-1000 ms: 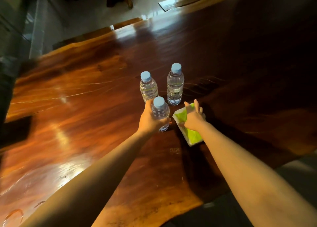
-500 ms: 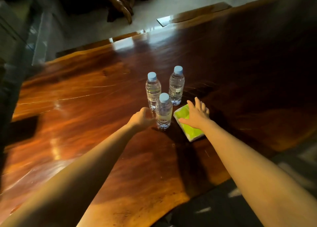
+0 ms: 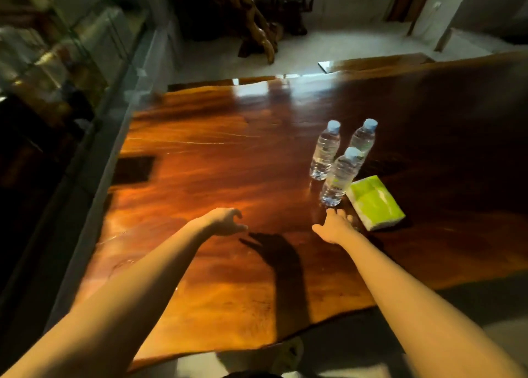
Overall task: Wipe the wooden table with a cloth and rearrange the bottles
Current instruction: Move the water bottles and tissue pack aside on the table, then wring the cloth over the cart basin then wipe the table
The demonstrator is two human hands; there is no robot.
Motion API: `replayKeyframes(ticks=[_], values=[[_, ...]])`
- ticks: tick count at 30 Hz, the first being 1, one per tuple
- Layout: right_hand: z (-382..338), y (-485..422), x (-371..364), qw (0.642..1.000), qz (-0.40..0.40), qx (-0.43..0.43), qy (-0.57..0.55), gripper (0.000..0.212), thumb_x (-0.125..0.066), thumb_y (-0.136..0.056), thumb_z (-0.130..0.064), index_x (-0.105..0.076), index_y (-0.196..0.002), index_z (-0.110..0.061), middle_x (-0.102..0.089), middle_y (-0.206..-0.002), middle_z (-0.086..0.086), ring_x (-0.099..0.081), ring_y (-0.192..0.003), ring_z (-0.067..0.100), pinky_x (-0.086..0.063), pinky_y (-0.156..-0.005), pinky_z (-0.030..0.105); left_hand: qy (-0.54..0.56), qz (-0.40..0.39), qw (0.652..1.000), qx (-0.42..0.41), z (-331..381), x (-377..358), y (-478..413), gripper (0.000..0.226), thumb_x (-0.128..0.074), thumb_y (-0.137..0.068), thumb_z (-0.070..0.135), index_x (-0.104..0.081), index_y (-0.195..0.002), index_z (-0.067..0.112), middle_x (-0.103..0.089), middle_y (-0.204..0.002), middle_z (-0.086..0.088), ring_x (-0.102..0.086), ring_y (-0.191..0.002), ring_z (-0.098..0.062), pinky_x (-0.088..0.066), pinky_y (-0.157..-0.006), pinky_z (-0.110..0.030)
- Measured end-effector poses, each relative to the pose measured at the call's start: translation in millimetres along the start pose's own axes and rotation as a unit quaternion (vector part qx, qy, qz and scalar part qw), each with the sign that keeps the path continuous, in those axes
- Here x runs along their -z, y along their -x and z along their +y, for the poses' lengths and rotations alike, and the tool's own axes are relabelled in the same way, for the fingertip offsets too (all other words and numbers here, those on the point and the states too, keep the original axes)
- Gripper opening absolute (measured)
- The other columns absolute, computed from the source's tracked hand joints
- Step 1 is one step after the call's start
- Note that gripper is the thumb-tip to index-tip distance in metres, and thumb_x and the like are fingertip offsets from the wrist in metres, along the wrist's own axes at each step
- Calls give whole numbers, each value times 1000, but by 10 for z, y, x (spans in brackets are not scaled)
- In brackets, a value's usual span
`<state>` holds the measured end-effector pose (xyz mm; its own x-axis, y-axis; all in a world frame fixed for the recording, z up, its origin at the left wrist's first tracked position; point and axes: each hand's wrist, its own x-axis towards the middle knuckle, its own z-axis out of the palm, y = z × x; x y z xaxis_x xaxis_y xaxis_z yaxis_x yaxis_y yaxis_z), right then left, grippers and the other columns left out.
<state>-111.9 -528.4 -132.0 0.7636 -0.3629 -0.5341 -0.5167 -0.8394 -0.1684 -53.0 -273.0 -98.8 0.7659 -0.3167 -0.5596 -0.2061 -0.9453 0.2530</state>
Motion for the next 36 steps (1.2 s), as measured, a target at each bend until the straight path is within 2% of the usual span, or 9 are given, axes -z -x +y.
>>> replayKeyframes(ticks=[10, 14, 17, 20, 23, 26, 30, 34, 36], values=[[-1507, 751, -656, 987, -39, 141, 60, 71, -48, -91, -49, -25, -145, -11, -27, -151, 18, -27, -137, 39, -29, -111, 48, 70, 44, 993, 89, -1207, -212, 1080, 53, -53, -92, 37, -41, -137, 12, -47, -142, -14, -46, -129, -28, -38, -100, -30], [-2115, 1098, -851, 963, -84, 230, 111, 71, -48, -92, -46, -20, -147, -11, -25, -152, 18, -26, -139, 40, -27, -112, 48, 116, 75, 979, 147, -1688, -322, 1550, 52, -54, -91, 37, -44, -136, 13, -48, -140, -13, -47, -127, -27, -39, -100, -31], [-2398, 1283, -880, 942, -135, 261, 159, 75, -50, -92, -47, -16, -149, -11, -22, -155, 18, -24, -141, 39, -27, -113, 47, 143, 83, 969, 182, -1876, -375, 1763, 47, -54, -91, 36, -46, -134, 17, -50, -139, -11, -49, -125, -27, -40, -99, -30], [-2813, 1529, -1017, 905, -182, 316, 220, 76, -52, -92, -44, -17, -149, -7, -24, -155, 18, -27, -141, 35, -27, -115, 45, 167, 92, 952, 238, -2148, -509, 2129, 43, -55, -91, 37, -49, -130, 20, -53, -135, -9, -50, -123, -25, -41, -101, -31], [-3189, 1860, -1179, 867, -189, 377, 268, 73, -53, -93, -39, -21, -148, -3, -28, -154, 18, -32, -140, 32, -29, -112, 39, 193, 97, 929, 300, -2368, -720, 2539, 46, -54, -90, 39, -47, -132, 20, -52, -135, -4, -49, -122, -22, -40, -99, -32], [-3479, 2185, -1352, 809, -199, 462, 304, 59, -47, -97, -30, -27, -145, -2, -31, -153, 17, -31, -140, 30, -25, -111, 33, 244, 115, 892, 362, -2486, -937, 2937, 44, -54, -90, 38, -49, -131, 22, -53, -134, -2, -50, -121, -20, -42, -97, -33], [-3740, 2567, -1646, 749, -198, 530, 344, 64, -54, -92, -38, -31, -144, -6, -39, -148, 17, -40, -134, 33, -34, -109, 41, 300, 152, 835, 435, -2454, -1229, 3454, 40, -55, -91, 32, -53, -129, 17, -56, -132, -5, -53, -120, -20, -42, -97, -30], [-3813, 3074, -1923, 654, -216, 614, 387, 67, -53, -93, -41, -29, -144, -6, -39, -148, 18, -41, -134, 34, -37, -106, 42, 354, 180, 771, 498, -2184, -1587, 4040, 43, -51, -93, 28, -48, -132, 9, -48, -140, -10, -46, -128, -24, -34, -106, -32], [-3773, 3394, -2063, 596, -227, 649, 414, 67, -51, -94, -39, -27, -145, -3, -37, -149, 18, -40, -134, 33, -36, -106, 40, 377, 191, 733, 533, -1978, -1796, 4338, 41, -50, -94, 25, -50, -131, 6, -50, -139, -11, -47, -126, -25, -36, -100, -29]])
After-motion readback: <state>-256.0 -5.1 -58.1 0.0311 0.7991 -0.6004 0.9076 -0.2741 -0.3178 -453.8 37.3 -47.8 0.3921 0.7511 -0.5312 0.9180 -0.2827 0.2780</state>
